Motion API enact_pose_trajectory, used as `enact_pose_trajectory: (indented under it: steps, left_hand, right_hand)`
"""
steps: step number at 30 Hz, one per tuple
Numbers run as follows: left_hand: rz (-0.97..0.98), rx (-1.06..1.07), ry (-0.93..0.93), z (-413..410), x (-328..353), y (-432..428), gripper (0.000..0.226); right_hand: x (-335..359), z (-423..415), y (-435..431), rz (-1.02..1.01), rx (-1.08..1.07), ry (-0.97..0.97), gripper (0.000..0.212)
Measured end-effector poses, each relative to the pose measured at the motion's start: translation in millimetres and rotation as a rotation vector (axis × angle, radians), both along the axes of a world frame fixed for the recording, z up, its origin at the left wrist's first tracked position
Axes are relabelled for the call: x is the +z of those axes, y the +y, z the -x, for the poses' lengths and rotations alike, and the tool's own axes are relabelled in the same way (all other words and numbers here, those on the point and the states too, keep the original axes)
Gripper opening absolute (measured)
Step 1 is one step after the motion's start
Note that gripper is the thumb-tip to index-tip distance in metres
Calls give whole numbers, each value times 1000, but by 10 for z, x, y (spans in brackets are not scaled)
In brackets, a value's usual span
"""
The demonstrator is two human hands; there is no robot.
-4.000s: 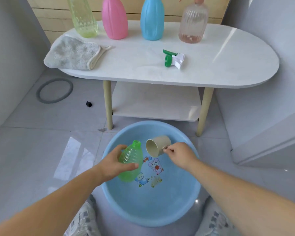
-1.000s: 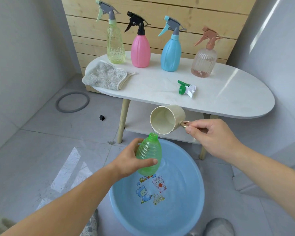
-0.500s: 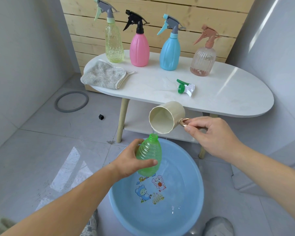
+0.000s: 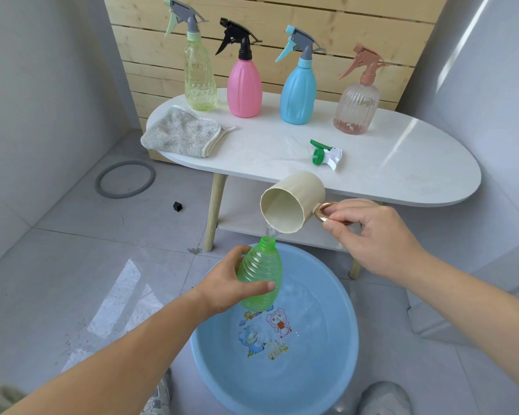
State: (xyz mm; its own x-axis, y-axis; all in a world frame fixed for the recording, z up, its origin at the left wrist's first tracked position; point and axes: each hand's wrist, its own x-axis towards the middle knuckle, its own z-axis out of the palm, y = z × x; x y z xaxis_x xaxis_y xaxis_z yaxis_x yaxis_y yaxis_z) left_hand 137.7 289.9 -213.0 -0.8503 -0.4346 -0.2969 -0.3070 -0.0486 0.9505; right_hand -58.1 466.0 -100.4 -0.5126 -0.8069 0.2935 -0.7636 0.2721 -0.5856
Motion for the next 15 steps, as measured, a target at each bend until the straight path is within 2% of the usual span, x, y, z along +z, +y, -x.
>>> enact_pose_trajectory:
  steps: [9,15]
  left_hand:
    - [14,4,-1,3,-12,5,72]
    - [29,2,-9,10,-32,-4,76]
  right_hand:
    - [-25,8,9,23,62,119,6]
    - [-27,-9,0,47,83,177,18]
